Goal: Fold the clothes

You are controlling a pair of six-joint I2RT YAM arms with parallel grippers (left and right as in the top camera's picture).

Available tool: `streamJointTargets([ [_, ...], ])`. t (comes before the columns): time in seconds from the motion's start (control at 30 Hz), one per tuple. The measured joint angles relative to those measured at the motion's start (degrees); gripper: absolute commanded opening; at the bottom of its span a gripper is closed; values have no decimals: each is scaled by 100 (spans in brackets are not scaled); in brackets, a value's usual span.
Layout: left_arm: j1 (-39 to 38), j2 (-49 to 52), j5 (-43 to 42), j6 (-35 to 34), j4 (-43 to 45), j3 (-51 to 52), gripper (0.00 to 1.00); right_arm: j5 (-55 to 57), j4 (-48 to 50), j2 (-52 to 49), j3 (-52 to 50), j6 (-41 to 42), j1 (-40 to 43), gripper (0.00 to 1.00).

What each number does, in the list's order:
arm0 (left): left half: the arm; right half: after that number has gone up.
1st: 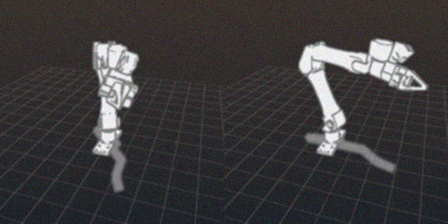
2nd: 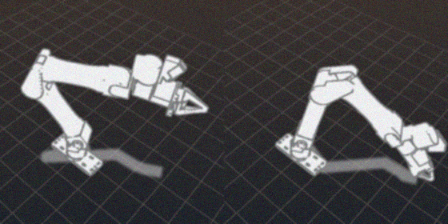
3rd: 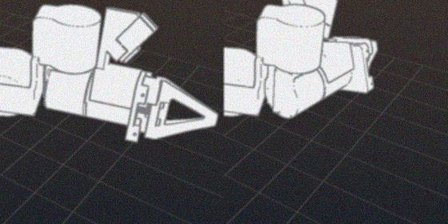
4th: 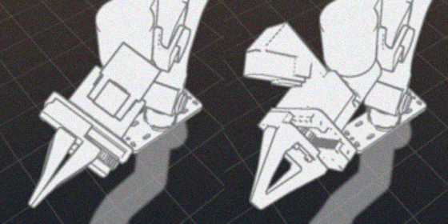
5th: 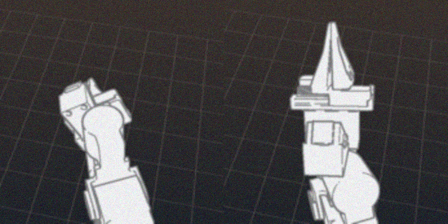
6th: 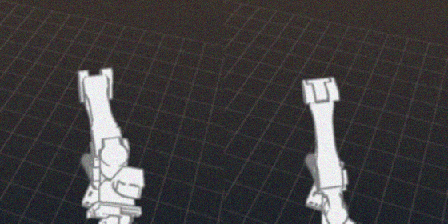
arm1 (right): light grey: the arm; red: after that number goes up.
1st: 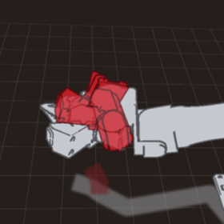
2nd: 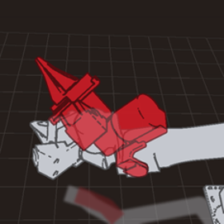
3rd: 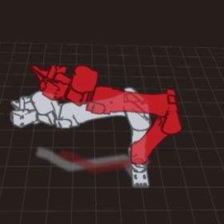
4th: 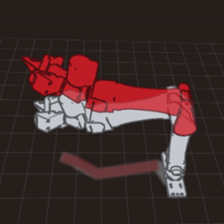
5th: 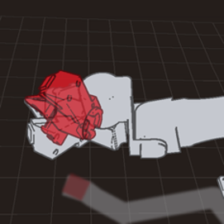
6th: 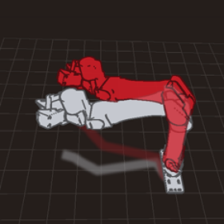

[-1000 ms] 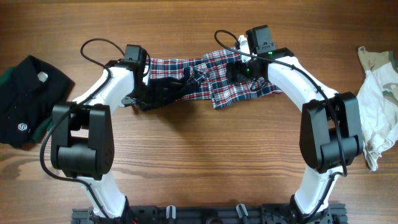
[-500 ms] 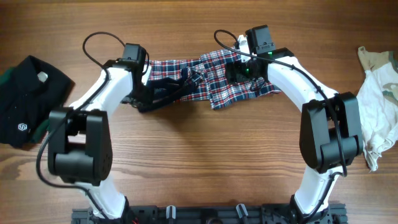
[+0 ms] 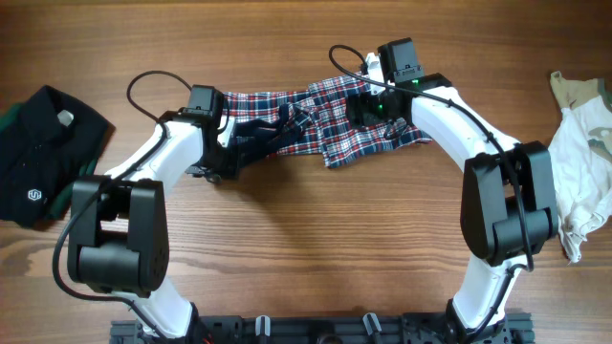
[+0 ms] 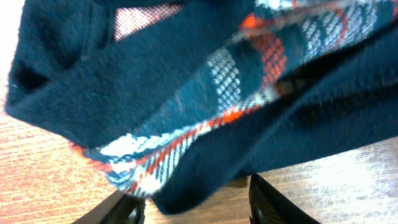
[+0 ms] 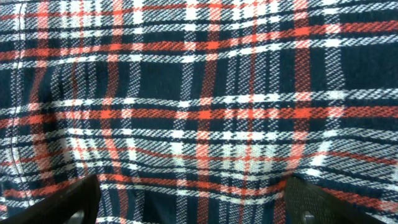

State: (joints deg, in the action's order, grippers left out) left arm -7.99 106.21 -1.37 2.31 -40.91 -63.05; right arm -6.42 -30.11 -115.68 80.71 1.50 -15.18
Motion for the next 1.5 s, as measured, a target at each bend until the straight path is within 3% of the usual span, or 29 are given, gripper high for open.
streamJointTargets([
  [0.13, 0, 0, 44, 2, 136, 0, 4, 0, 57, -4, 0, -2, 0, 95],
  [0.3, 0, -17, 44, -2, 55, -37, 4, 0, 105, -7, 0, 0, 0, 95],
  [0.5, 0, -892, 44, -109, 120, -243, 4, 0, 105, -7, 0, -2, 0, 95],
  [0.93, 0, -901, -304, -625, 590, -247, 4, 0, 83, -7, 0, -2, 0, 95],
  [1.2, 0, -918, -590, -680, 883, -249, 21, 0, 81, -7, 0, -2, 0, 95],
  [1.5, 0, -1091, -385, -697, 1051, -249, 22, 0, 74, -7, 0, -2, 0, 95],
])
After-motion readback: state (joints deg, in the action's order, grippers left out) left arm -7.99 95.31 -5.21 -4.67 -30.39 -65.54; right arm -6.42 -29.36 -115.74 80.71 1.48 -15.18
